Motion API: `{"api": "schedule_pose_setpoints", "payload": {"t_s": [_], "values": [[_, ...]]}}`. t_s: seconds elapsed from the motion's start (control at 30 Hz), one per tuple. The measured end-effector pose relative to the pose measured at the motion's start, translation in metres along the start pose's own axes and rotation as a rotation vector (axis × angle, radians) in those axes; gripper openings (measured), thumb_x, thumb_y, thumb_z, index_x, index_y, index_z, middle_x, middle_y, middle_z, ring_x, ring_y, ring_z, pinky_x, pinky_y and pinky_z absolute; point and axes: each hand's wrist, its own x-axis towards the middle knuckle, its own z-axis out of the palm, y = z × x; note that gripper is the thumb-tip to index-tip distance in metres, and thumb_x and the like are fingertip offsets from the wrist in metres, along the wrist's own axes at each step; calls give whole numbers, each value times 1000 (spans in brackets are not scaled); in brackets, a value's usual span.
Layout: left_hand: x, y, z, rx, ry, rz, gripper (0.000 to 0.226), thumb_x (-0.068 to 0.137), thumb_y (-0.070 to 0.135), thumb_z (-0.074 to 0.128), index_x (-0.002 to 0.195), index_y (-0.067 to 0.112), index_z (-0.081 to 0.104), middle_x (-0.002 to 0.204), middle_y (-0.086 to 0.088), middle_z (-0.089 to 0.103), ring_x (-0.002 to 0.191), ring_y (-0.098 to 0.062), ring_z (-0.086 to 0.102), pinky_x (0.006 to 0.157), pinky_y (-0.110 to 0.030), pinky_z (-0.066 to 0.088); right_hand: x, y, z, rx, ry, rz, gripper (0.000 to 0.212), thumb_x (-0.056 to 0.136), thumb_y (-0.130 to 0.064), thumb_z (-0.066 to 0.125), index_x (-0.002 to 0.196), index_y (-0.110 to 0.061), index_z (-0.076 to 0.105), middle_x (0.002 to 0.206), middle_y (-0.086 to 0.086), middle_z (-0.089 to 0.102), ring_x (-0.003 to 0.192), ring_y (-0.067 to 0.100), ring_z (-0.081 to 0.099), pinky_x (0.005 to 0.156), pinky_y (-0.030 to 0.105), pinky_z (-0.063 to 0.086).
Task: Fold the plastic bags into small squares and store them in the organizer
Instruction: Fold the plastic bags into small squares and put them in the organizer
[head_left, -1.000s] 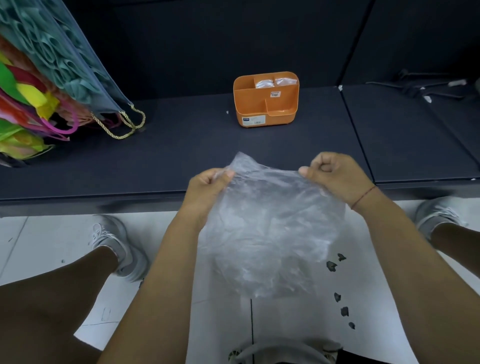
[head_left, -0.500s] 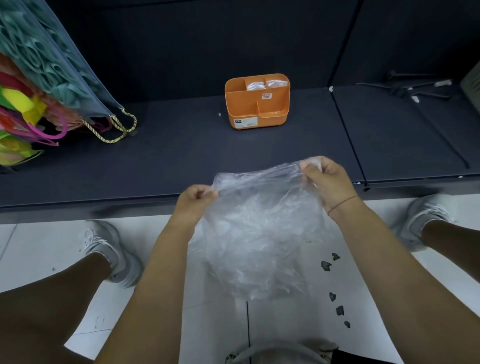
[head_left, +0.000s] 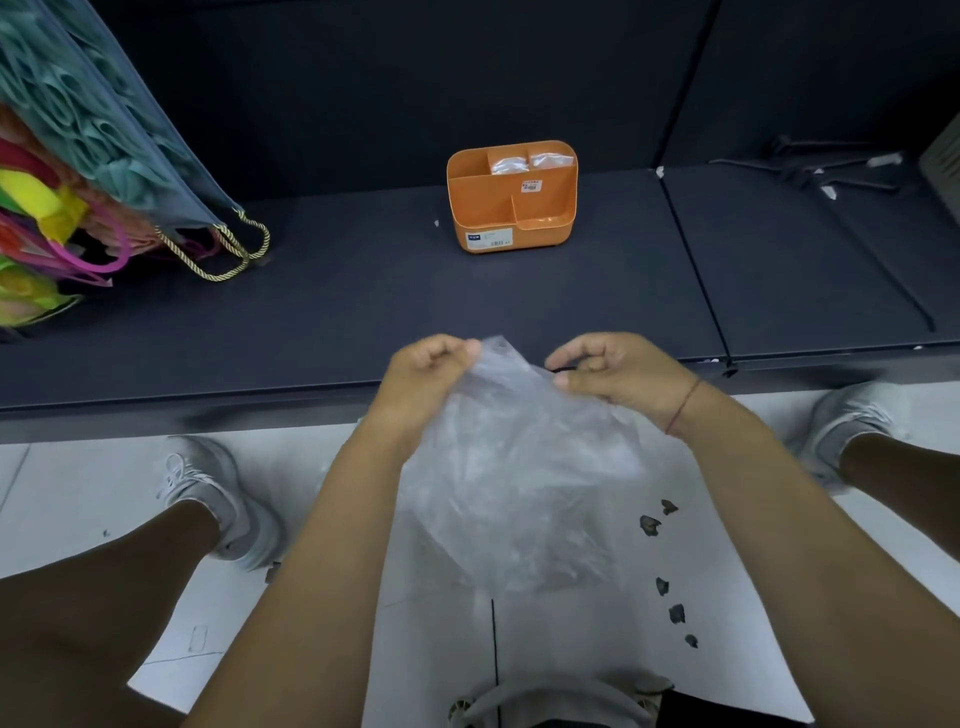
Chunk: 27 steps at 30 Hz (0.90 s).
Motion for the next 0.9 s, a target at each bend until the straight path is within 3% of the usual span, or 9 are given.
{"api": "schedule_pose_setpoints", "payload": {"t_s": [0.1,0.17,0.27,0.37,0.43,0.53,0.67,0.77,0.9], "values": [[6,-5,-17,-211,125,-55,21,96,31,63,80,20,69,88,2,73,87,-14,68,85,-32,54,2,6,-17,187,251,38,4,90,-12,65,91,-10,68,59,0,57,51,7,48,55,16,48],[8,-5,-24,-385,164,-92,18,97,27,61,82,19,68,88,2,74,85,-13,70,80,-30,55,7,13,-22,436,331,152,15,94,-24,62,86,-11,64,59,1,50,50,11,43,59,24,52],[9,-8,-29,-479,199,-124,14,96,26,61,91,15,68,94,-3,74,88,-16,70,82,-32,57,8,17,-11,536,112,401,52,87,-58,55,95,-7,63,79,8,65,68,16,63,81,41,57],[9,-9,-27,-491,208,-128,12,96,25,61,92,15,68,97,-4,73,90,-16,70,87,-33,57,8,9,12,679,-155,356,73,76,-68,53,118,-9,62,112,13,69,107,25,67,98,47,50],[9,-9,-24,-487,209,-111,12,97,23,60,90,16,67,95,-2,73,87,-14,70,84,-30,58,11,-1,22,757,-150,260,60,80,-54,60,126,-14,60,117,8,67,107,22,65,94,42,53],[10,-12,-25,-498,259,-89,13,98,19,59,88,18,67,93,0,72,88,-13,69,84,-29,57,18,-5,21,742,181,224,19,90,-18,66,107,-11,64,96,6,67,81,15,65,75,31,59],[16,-18,-36,-533,375,-94,13,98,18,59,87,21,66,92,3,70,93,-15,64,88,-30,54,16,2,-1,555,492,237,4,90,-11,66,89,-9,62,62,4,58,53,13,53,49,19,54],[20,-23,-44,-547,439,-118,15,98,21,59,86,22,65,81,6,67,84,-13,62,97,-39,49,12,5,-11,604,460,197,4,92,-10,63,88,-10,61,50,-1,58,45,9,54,51,20,54],[23,-28,-51,-565,438,-167,19,100,24,57,82,24,62,77,-1,55,82,-22,50,101,-51,45,10,0,-14,684,336,114,9,93,-16,62,84,-14,62,64,-4,67,61,6,62,67,23,56]]}}
